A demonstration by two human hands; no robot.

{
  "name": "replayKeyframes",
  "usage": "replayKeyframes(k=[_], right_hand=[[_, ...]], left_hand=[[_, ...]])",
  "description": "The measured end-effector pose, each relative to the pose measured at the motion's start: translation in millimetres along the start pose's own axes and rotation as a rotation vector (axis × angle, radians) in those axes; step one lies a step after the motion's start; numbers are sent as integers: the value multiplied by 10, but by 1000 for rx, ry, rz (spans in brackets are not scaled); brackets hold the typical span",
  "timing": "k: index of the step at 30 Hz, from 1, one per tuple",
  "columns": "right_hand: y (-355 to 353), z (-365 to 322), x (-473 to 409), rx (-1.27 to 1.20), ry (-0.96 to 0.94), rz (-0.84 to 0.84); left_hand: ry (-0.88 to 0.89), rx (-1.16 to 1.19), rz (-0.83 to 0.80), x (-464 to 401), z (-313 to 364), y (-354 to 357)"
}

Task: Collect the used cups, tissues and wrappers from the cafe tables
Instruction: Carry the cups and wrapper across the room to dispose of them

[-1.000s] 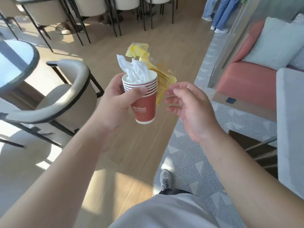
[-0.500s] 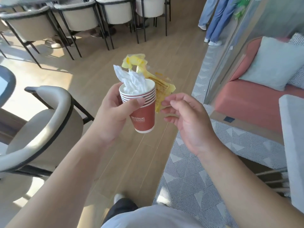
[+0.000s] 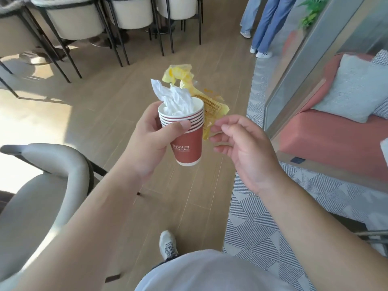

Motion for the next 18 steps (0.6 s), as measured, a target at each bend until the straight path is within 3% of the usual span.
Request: replayKeyframes(k=[6,18], right_hand=[[678,-44,-660,12,-20,-6],[1227,37,-1729,-3,-7,-44]], left_hand=[[20,13,-19,-624,177,-717],[6,28,13,-1525,143,-1430]])
Point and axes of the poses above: each hand's wrist, its own x-axis away from the middle knuckle, its own y-axis out of the palm, z = x × y, the point moved 9 cm from there along -x, towards the middle knuckle, and after that the axes turned 3 degrees about x, right-handed, at the moved point
